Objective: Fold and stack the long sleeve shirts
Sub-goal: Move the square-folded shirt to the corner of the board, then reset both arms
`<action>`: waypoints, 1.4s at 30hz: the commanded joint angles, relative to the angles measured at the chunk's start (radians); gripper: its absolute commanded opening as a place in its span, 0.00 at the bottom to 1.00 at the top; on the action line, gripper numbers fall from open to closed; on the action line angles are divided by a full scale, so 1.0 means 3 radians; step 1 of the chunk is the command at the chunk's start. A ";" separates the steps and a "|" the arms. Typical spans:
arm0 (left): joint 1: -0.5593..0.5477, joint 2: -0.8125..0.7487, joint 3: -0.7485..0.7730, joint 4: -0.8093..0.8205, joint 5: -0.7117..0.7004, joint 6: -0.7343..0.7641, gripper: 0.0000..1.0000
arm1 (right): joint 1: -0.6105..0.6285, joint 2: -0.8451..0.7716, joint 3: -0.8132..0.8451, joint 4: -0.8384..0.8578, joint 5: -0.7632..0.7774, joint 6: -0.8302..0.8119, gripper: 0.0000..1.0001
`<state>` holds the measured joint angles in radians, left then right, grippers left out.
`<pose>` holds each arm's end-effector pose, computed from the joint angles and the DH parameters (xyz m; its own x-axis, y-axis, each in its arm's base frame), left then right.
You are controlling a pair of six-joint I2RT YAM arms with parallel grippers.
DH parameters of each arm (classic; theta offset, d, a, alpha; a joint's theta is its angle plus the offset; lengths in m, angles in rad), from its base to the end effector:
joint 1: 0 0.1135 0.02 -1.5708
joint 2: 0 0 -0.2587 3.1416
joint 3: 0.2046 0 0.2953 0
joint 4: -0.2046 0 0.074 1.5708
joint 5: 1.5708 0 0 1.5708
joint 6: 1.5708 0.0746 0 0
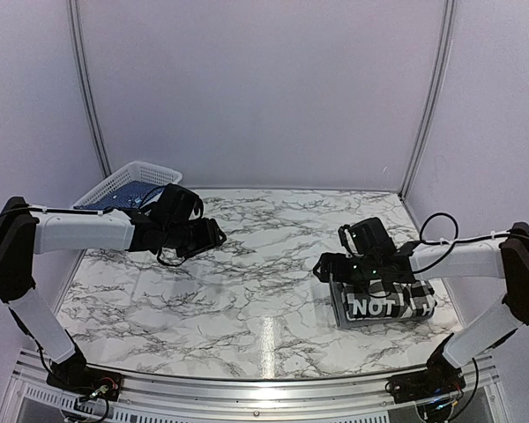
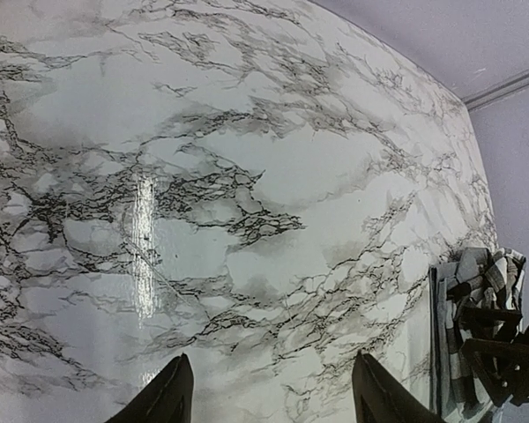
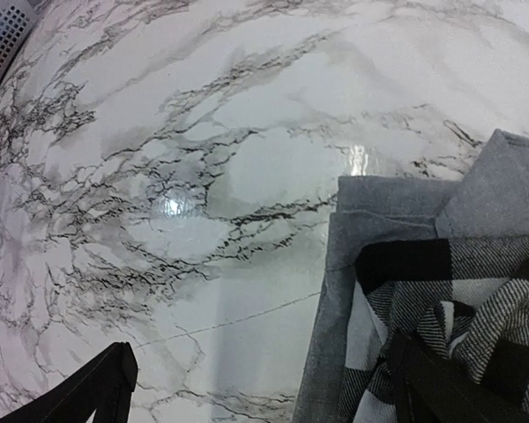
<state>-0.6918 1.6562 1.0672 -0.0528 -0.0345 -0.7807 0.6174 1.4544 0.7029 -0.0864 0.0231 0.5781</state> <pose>0.3365 -0.2754 0.1716 -0.7612 -0.2828 -0.5836 0.1134 0.8281 -0.5491 0.2795 0.1963 0.1065 -0.8169 0.0900 -0.5697 -0.1430 0.9253 0.3512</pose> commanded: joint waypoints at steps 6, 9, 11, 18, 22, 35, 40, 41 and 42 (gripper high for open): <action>0.0010 -0.0012 -0.0019 0.0018 0.0002 0.0029 0.63 | 0.0003 -0.0018 0.0420 -0.0025 -0.0282 -0.0202 0.99; 0.0010 -0.0048 -0.0009 0.0024 0.0023 0.0076 0.64 | 0.0005 -0.0039 0.0551 -0.0057 -0.0302 -0.0288 0.98; 0.0010 -0.0078 0.0001 0.0031 0.0028 0.0123 0.65 | 0.0006 -0.0081 0.0589 -0.0059 -0.0297 -0.0326 0.98; 0.0000 -0.0344 0.0007 0.0061 -0.0061 0.0417 0.75 | 0.0026 -0.0301 0.0690 0.0025 -0.0226 -0.0458 0.99; 0.0002 -0.0575 -0.0010 0.0053 -0.0182 0.0614 0.84 | 0.0027 -0.0460 0.0742 0.0063 -0.0132 -0.0527 0.99; 0.0000 -0.1632 -0.0356 0.0083 -0.0836 0.1219 0.99 | 0.0032 -0.1065 0.0656 0.0439 0.0385 -0.0703 0.99; 0.0000 -0.1885 -0.0503 0.0113 -0.1000 0.1304 0.99 | 0.0030 -0.1167 0.0621 0.0472 0.0500 -0.0725 0.99; 0.0000 -0.1920 -0.0524 0.0119 -0.1026 0.1311 0.99 | 0.0031 -0.1177 0.0610 0.0468 0.0530 -0.0725 0.98; 0.0001 -0.1950 -0.0544 0.0128 -0.1050 0.1309 0.99 | 0.0033 -0.1202 0.0586 0.0471 0.0564 -0.0717 0.98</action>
<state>-0.6926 1.1114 0.9306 -0.0380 -0.2890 -0.4278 0.6197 1.1187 0.8856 0.0273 0.1375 0.3798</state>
